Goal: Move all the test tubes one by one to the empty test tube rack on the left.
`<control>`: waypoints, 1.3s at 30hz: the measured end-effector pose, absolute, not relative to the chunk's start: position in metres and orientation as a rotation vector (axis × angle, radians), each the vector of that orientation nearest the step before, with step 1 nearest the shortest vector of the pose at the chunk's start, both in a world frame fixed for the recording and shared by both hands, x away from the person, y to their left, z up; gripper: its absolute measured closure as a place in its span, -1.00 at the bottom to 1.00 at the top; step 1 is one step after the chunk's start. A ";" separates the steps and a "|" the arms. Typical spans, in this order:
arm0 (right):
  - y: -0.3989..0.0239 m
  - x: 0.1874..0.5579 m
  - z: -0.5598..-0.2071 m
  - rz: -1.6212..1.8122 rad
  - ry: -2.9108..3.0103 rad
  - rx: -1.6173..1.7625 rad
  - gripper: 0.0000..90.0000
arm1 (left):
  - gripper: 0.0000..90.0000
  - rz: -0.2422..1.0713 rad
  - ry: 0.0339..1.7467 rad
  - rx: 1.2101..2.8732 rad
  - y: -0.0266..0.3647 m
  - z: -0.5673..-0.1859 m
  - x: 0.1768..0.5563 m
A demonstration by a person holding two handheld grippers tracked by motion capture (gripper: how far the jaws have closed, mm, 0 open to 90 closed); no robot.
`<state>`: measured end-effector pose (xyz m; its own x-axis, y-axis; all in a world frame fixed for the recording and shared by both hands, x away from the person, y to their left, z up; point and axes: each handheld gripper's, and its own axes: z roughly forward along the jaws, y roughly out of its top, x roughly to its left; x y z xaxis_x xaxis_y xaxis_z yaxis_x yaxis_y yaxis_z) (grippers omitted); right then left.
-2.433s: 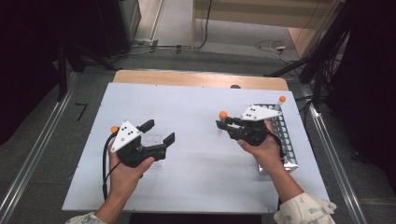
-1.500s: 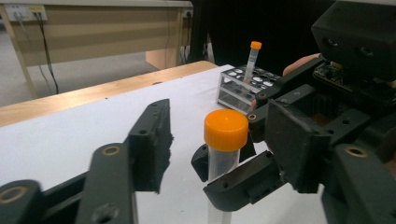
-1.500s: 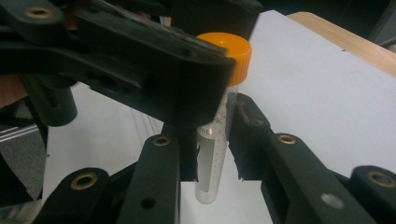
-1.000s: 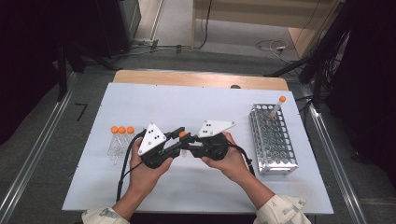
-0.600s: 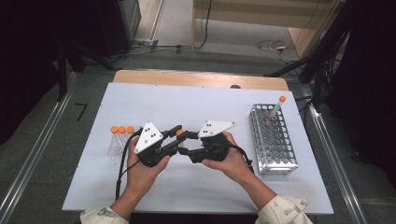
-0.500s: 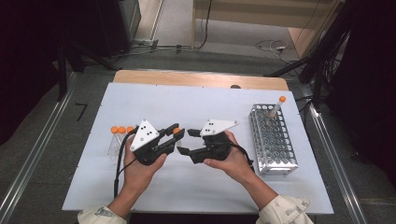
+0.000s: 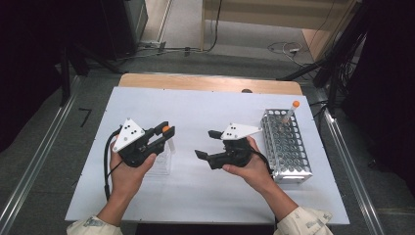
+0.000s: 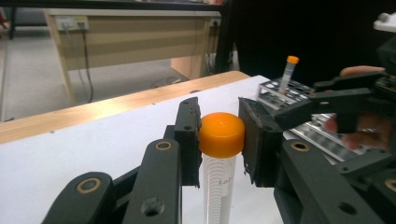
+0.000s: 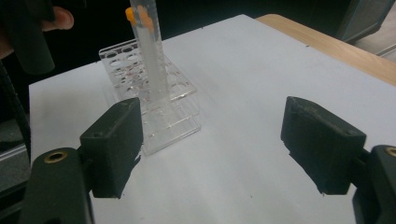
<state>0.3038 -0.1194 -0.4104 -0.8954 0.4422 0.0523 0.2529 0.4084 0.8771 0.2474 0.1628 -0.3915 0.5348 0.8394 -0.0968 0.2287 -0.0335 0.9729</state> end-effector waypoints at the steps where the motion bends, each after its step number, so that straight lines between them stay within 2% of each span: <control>1: -0.121 0.304 -0.410 1.495 2.469 0.619 -0.59 | 0.58 0.633 0.946 1.559 0.165 -0.391 0.248; 22: -0.132 0.301 -0.412 1.490 2.443 0.643 -0.61 | 0.58 0.729 1.046 1.525 0.209 -0.390 0.254; 39: -0.134 0.299 -0.411 1.495 2.438 0.642 -0.61 | 0.58 0.776 1.065 1.571 0.211 -0.409 0.257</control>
<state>0.2995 -0.1337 -0.4108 -0.8829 0.4672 0.0474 0.2539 0.3901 0.8851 0.2570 0.2107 -0.4086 0.3966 0.9173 -0.0371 0.2457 -0.0671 0.9670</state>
